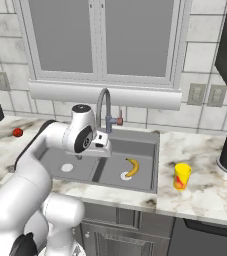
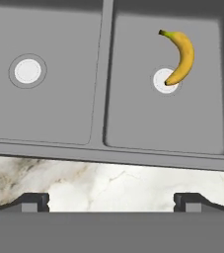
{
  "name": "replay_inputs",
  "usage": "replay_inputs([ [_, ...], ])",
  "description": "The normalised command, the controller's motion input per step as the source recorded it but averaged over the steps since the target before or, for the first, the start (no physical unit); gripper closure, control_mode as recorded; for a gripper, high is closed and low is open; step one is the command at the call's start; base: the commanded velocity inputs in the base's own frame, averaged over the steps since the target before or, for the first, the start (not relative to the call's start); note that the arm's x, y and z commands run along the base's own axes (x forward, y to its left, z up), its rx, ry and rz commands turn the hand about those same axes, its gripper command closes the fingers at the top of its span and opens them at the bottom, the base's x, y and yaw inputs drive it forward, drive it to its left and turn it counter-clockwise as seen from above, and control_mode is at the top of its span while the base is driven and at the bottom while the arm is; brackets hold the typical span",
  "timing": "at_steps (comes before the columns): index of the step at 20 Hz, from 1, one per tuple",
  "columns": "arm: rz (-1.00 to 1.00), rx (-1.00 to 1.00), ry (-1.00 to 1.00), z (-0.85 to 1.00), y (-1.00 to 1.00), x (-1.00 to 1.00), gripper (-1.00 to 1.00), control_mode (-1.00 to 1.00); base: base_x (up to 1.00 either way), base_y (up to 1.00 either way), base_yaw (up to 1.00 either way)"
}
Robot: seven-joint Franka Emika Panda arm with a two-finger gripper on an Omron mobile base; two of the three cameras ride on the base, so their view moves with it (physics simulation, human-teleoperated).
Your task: Remove the banana and apple from the sink. Then move the bowl and cup from the counter to the sink for washing.
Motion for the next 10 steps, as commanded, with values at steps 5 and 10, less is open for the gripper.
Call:
replay_inputs([
  [5,-0.03,0.0,0.02,0.0,-0.29,0.0,-1.0,-1.0,0.0,0.0,0.0],
  [10,-0.04,0.0,0.0,0.0,-0.29,0.0,-1.0,-1.0,0.0,0.0,0.0],
])
